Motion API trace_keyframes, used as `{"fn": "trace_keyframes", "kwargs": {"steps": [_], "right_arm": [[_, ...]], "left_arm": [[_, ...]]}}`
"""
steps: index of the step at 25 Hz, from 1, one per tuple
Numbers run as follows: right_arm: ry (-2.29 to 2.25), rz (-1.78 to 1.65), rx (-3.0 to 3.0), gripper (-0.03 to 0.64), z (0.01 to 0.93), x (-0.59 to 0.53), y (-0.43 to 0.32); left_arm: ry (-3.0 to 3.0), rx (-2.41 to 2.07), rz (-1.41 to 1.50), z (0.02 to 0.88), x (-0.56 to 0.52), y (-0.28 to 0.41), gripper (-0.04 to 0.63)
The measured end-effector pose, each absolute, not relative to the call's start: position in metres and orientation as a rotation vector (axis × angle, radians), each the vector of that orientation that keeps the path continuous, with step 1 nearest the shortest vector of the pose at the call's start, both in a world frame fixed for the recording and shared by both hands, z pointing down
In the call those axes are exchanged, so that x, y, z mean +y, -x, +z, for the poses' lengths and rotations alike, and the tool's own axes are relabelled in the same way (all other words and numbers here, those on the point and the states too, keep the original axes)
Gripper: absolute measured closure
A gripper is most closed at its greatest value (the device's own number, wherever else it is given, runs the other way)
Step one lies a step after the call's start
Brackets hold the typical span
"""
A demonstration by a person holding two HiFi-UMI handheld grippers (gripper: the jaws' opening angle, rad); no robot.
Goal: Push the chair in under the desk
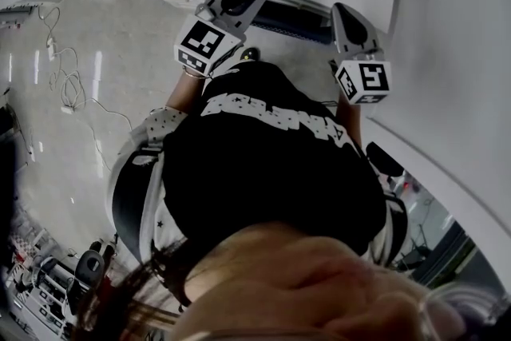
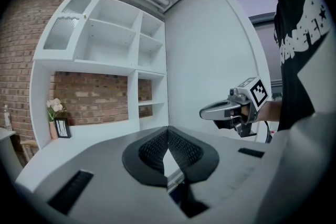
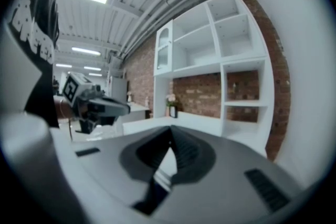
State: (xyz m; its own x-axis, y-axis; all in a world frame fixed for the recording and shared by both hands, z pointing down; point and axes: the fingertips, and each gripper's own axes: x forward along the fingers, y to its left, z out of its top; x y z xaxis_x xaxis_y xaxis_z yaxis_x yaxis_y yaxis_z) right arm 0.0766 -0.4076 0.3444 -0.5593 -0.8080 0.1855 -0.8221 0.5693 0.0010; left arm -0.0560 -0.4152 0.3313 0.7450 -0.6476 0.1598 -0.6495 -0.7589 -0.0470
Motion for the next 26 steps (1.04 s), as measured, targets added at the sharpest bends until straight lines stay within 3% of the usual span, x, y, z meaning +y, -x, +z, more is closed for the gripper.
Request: {"fn": "trace_keyframes", "kwargs": {"steps": [26], "right_arm": [[-1.366, 0.135, -2.641, 0.586, 0.346, -0.403, -0.063]], "left_arm": [[-2.921, -1.121, 0.281, 0.337, -0.413, 0.066, 0.558]]}}
